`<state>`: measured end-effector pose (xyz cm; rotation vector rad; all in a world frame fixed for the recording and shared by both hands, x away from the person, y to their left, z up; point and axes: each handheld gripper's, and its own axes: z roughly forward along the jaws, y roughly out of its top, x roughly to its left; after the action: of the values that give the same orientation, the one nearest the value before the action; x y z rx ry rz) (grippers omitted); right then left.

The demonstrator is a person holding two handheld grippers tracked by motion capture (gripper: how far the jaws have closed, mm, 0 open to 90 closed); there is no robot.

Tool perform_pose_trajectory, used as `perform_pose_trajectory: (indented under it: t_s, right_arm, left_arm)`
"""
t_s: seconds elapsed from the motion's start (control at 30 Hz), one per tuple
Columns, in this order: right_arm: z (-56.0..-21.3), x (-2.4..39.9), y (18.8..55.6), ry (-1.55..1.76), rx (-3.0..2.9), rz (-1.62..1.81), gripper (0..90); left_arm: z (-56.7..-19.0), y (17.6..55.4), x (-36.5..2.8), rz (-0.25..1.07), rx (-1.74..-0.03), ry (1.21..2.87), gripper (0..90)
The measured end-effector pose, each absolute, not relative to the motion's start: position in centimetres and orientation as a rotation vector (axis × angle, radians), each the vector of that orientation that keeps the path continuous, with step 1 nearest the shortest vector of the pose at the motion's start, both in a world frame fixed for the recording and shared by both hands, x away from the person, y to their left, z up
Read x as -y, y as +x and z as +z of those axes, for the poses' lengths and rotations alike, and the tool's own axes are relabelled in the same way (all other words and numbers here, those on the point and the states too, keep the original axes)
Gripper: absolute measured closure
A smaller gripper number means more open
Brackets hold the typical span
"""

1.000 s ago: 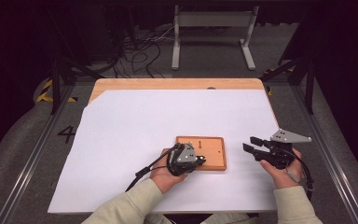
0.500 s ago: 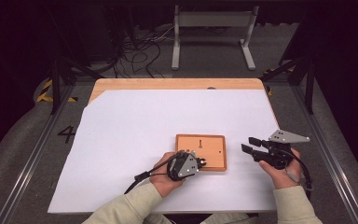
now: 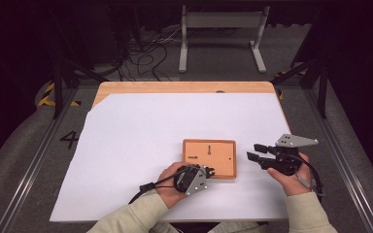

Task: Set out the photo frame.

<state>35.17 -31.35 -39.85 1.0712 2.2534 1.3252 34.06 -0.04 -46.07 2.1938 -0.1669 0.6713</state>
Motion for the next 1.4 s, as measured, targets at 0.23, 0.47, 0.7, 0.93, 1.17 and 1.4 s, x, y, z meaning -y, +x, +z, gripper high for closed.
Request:
perform_pose_trajectory:
  t_s: [0.23,0.47,0.7,0.93,1.17,1.4]
  right_arm:
    - [-39.4,29.8,36.4,1.159,-2.342,1.313,30.4]
    - [-40.1,27.8,38.8,1.178,-2.47,1.244,27.4]
    - [-41.0,26.6,40.9,1.235,-2.529,1.246,23.0]
    - [-42.3,25.0,42.5,1.249,-2.61,1.229,22.3]
    - [-43.4,24.4,43.2,1.256,-2.675,1.269,21.6]
    - [-43.0,24.5,43.1,1.23,-2.68,1.271,24.2]
  left_arm:
    - [-46.1,33.9,0.1,0.683,0.166,2.195,84.5]
    - [-46.1,33.8,0.0,0.684,0.163,2.201,84.5]
    - [-46.2,33.7,0.1,0.678,0.149,2.196,84.5]
    - [-46.1,33.8,0.1,0.679,0.154,2.197,84.5]
    - [-46.0,33.9,0.0,0.677,0.158,2.197,84.4]
    - [-45.8,34.1,-0.2,0.594,0.1,2.208,83.0]
